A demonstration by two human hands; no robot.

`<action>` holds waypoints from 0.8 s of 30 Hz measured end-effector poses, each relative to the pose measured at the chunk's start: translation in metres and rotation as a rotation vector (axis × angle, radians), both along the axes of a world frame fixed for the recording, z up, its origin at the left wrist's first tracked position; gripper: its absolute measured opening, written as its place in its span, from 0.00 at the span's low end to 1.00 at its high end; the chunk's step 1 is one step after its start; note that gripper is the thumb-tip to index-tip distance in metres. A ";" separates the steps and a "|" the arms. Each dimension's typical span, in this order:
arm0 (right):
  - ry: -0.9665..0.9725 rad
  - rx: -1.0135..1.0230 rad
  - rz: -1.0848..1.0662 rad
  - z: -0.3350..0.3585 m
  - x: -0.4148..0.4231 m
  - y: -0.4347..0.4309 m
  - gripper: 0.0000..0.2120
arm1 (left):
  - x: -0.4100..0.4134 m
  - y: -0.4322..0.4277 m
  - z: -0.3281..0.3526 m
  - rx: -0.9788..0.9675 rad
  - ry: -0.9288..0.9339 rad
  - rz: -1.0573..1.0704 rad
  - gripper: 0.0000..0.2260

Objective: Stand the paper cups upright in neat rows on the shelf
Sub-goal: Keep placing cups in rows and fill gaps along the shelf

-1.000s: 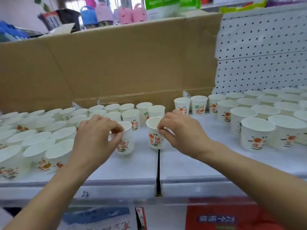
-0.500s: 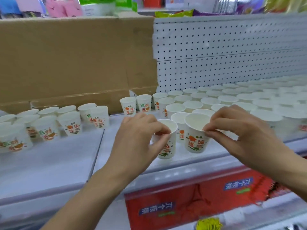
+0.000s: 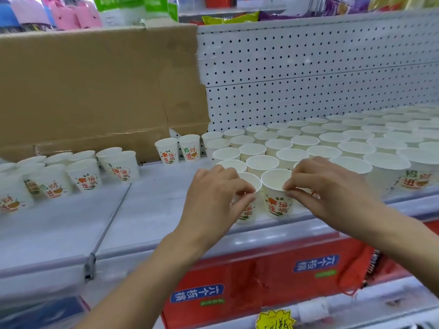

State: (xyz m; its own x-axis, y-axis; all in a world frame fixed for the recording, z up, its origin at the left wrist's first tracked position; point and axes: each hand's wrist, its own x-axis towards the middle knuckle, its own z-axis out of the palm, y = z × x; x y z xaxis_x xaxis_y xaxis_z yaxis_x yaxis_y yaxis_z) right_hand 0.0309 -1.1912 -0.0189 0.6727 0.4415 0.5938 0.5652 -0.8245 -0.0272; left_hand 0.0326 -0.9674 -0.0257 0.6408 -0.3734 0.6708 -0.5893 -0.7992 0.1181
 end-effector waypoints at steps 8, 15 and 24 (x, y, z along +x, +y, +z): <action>0.151 0.081 -0.038 0.007 0.008 -0.006 0.21 | -0.003 0.012 0.001 -0.342 0.241 0.033 0.22; 0.270 0.061 -0.017 0.007 0.016 -0.002 0.23 | -0.005 0.010 -0.007 -0.519 0.384 0.033 0.24; 0.291 0.078 0.026 0.024 0.029 0.005 0.22 | 0.014 0.011 -0.014 -0.895 0.737 0.021 0.40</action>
State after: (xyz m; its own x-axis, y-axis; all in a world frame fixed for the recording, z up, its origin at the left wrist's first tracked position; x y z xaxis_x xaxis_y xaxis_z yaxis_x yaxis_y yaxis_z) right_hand 0.0601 -1.1861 0.0050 0.8086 0.4213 0.4107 0.5452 -0.7989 -0.2540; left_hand 0.0467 -0.9562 -0.0396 0.9867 0.0607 0.1511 -0.1300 -0.2652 0.9554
